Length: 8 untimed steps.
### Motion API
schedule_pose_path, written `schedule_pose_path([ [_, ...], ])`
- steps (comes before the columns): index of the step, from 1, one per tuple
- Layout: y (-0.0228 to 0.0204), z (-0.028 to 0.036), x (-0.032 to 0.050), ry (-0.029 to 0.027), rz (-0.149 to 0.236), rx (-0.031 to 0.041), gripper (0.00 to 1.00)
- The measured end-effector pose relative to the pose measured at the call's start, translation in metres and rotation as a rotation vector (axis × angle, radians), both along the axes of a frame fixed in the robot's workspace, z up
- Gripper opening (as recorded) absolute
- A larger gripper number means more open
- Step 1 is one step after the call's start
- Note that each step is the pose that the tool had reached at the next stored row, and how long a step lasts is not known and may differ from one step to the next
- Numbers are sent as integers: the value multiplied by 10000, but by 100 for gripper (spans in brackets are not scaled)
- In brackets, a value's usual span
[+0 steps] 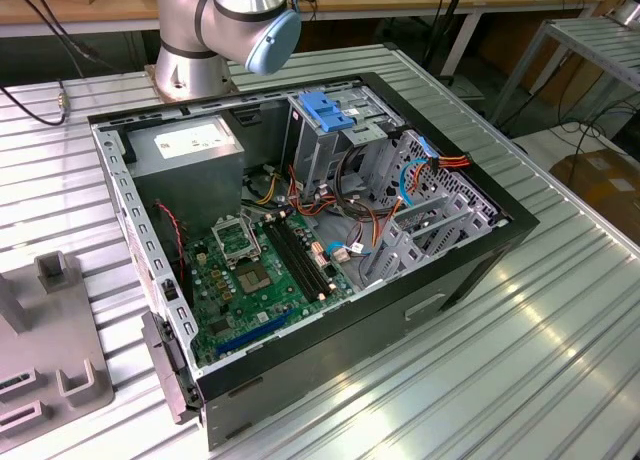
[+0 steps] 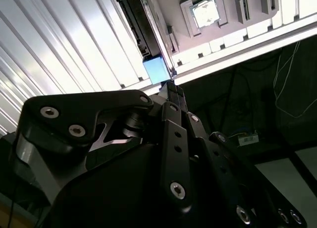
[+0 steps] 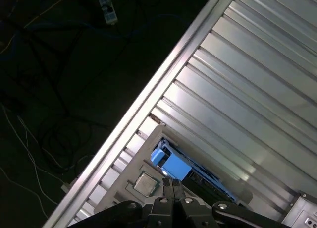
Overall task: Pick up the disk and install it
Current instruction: 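Pick up the disk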
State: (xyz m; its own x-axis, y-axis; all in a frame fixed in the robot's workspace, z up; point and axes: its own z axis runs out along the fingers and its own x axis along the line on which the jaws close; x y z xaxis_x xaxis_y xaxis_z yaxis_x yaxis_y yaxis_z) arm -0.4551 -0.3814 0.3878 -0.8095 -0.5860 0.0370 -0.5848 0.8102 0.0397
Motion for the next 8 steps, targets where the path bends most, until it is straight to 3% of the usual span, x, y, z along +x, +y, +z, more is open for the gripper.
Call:
schedule_pose_path([
  [8,0,0,0,1,81,-20,10],
])
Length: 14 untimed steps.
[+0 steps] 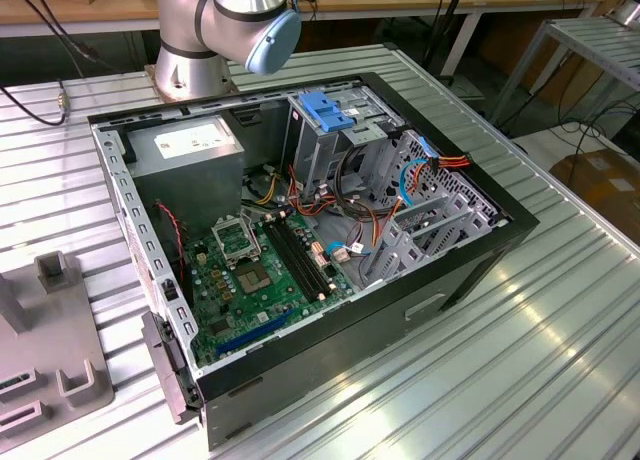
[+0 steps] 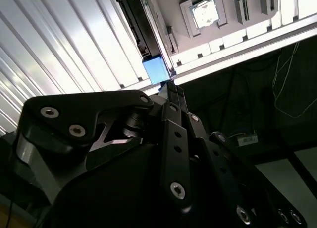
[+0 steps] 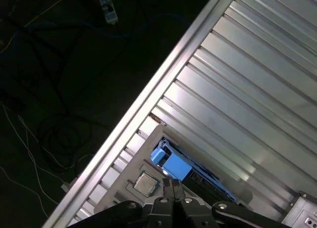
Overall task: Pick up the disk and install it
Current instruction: 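Pick up the disk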
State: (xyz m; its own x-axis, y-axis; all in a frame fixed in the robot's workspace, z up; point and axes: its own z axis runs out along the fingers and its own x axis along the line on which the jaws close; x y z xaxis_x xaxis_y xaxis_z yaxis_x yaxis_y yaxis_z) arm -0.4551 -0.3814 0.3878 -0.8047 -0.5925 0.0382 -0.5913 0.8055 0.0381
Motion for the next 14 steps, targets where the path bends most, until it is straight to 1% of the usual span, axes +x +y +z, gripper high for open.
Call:
schedule_pose_path([
  [2,0,0,0,-1,138,0,10],
  [4,0,0,0,-1,368,0,10],
  [6,0,0,0,-1,692,0,10],
  [8,0,0,0,-1,1173,0,10],
  [9,0,0,0,-1,1305,0,10],
  [10,0,0,0,-1,1596,1,10],
  [12,0,0,0,0,1939,0,10],
  [14,0,0,0,-1,2399,0,10],
])
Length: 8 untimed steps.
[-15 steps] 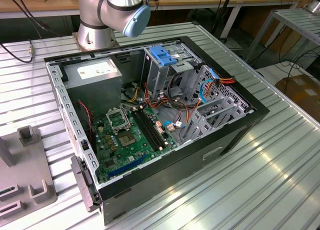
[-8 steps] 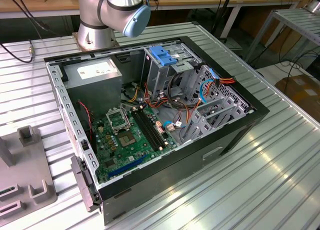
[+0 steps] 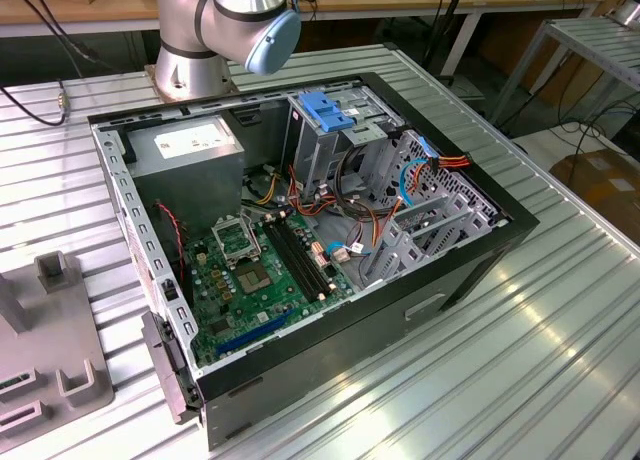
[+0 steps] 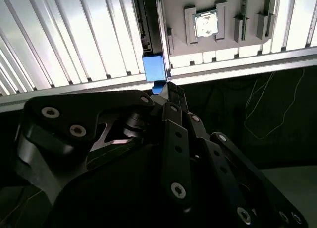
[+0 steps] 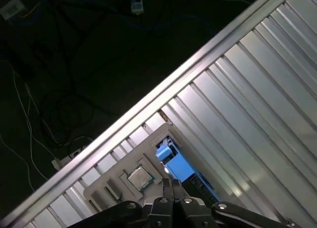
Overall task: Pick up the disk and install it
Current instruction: 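Pick up the disk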
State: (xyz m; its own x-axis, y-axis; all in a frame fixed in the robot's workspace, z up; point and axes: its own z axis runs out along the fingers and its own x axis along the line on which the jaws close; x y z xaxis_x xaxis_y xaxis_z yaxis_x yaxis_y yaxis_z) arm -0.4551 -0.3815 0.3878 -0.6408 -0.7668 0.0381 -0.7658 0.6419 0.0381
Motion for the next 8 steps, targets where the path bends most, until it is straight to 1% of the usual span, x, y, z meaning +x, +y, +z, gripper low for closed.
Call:
schedule_pose_path([
  [1,0,0,0,0,257,0,10],
  [8,0,0,0,0,1186,0,10],
])
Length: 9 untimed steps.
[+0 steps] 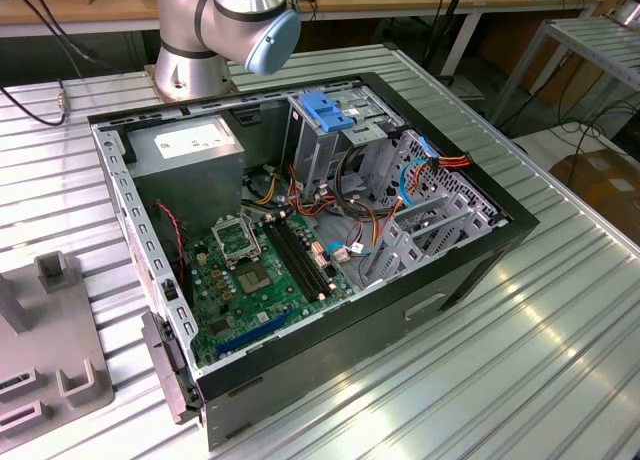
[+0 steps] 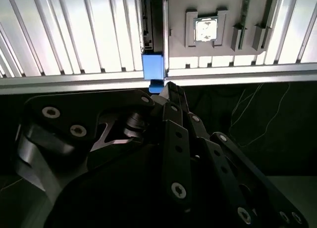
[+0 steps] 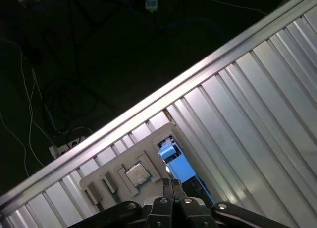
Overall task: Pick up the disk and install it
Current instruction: 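Pick up the disk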
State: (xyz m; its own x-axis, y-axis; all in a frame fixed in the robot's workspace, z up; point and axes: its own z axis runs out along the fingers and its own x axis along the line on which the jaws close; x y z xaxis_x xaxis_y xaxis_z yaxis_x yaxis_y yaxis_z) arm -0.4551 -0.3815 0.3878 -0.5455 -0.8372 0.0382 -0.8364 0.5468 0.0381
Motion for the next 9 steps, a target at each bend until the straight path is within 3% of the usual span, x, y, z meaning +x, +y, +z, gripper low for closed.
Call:
schedule_pose_path([
  [9,0,0,2,0,1273,0,10],
])
